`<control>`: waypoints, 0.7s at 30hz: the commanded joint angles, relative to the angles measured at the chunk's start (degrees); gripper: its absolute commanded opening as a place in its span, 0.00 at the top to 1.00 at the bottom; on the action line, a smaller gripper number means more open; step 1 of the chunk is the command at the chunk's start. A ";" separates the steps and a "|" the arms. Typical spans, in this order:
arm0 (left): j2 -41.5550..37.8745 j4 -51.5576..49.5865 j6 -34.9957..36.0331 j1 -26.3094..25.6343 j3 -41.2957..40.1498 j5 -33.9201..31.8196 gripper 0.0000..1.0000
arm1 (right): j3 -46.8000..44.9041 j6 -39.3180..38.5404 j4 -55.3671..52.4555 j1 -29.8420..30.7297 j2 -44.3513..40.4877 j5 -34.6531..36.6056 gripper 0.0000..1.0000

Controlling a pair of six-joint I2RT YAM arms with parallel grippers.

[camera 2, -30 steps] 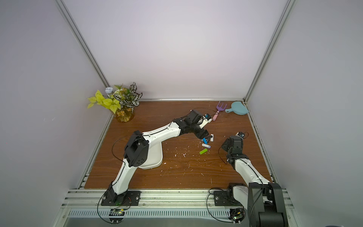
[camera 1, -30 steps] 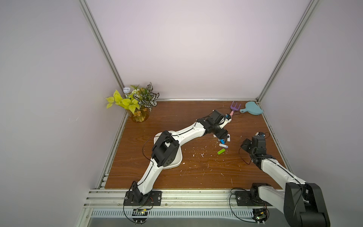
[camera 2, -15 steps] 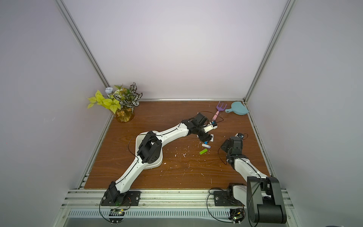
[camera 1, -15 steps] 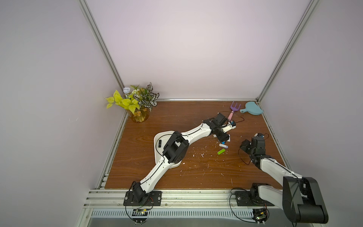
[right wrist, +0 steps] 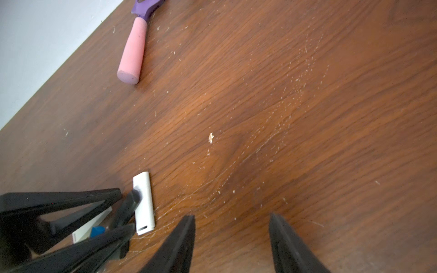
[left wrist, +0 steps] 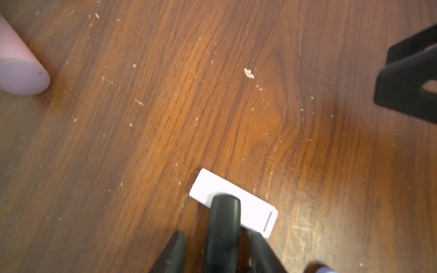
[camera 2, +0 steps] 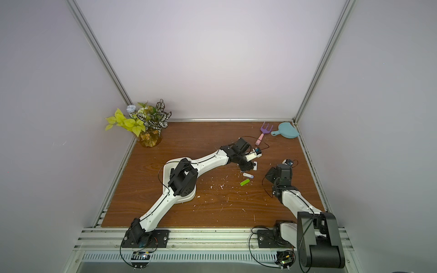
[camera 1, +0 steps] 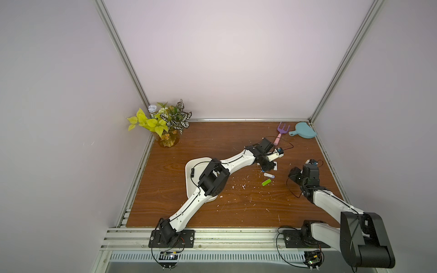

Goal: Put the usb flash drive into the storage box
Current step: Pick up the USB flash from the center of the board.

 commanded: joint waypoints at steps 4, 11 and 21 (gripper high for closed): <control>1.57 -2.06 -0.15 -0.26 -1.07 0.31 0.70 | 0.63 0.29 1.29 -0.25 0.32 -0.86 0.44; 1.90 -2.04 -1.88 -0.39 0.34 0.64 0.84 | 0.64 0.20 1.29 -0.26 0.15 -1.06 0.44; -1.28 0.77 -7.18 -0.53 3.40 0.39 0.91 | 0.52 0.20 1.40 -0.28 -0.11 -1.21 0.44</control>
